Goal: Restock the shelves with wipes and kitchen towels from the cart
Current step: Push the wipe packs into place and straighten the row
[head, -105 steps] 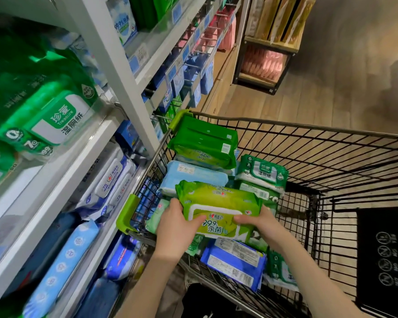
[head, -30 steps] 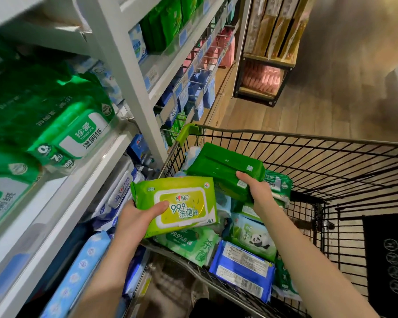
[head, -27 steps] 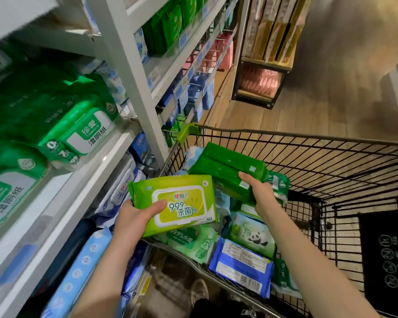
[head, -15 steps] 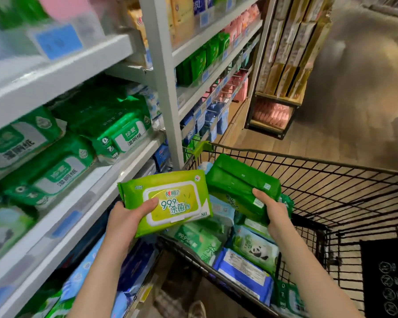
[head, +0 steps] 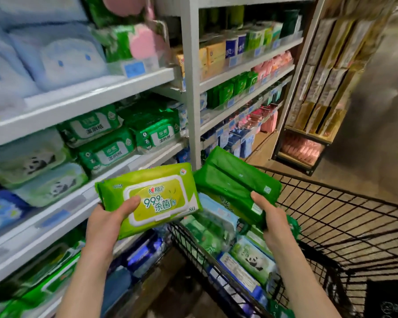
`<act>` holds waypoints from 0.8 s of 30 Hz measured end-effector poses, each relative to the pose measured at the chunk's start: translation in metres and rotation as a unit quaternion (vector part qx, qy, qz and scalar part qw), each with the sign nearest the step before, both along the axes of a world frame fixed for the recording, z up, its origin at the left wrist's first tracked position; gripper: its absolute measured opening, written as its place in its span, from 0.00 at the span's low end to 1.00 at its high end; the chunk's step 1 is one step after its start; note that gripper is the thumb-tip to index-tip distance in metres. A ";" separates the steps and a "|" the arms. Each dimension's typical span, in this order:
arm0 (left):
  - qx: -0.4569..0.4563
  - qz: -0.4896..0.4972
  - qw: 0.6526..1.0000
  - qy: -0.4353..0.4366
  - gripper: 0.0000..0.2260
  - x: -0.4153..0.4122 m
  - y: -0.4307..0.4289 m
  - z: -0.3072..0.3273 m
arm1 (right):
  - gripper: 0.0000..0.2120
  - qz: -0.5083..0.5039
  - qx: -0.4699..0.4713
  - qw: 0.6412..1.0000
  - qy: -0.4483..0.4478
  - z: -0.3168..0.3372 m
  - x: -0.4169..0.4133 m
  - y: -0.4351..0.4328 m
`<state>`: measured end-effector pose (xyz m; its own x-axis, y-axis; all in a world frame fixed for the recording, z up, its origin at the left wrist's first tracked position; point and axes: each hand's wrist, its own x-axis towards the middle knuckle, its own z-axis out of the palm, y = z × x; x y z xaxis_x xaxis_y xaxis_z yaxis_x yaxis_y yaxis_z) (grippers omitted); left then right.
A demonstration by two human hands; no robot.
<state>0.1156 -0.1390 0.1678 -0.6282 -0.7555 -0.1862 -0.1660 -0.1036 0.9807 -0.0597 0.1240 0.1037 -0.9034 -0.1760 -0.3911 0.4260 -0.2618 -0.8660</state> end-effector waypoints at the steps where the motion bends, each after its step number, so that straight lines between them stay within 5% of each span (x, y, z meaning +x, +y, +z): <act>1: 0.000 0.014 1.000 0.007 0.31 0.010 0.003 0.004 | 0.47 0.013 -0.005 1.000 0.012 0.006 0.005 0.000; 5: -0.011 0.057 0.997 0.041 0.19 0.052 0.014 0.021 | 0.32 0.059 -0.002 0.997 0.041 0.028 0.025 -0.010; 9: -0.030 0.109 0.992 0.058 0.32 0.100 0.012 0.034 | 0.31 0.112 -0.008 0.992 0.064 0.043 0.045 -0.031; 14: -0.055 0.189 0.976 0.093 0.19 0.164 0.003 0.055 | 0.35 0.172 -0.040 0.978 0.110 0.064 0.078 -0.073; 19: -0.066 0.245 0.959 0.127 0.27 0.243 -0.017 0.074 | 0.14 0.246 -0.108 0.948 0.171 0.097 0.136 -0.127; 22: -0.089 0.276 0.946 0.145 0.18 0.296 -0.032 0.087 | 0.28 0.279 -0.144 0.928 0.199 0.113 0.181 -0.162; 24: -0.103 0.298 0.936 0.159 0.08 0.332 -0.040 0.096 | 0.20 0.285 -0.160 0.922 0.206 0.122 0.212 -0.185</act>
<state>0.4472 -0.1786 0.2642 -0.0833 -0.9885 0.1266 0.1651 0.1116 0.9799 0.1520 -0.0609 0.2255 -0.6880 -0.7157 0.1200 0.2252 -0.3678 -0.9022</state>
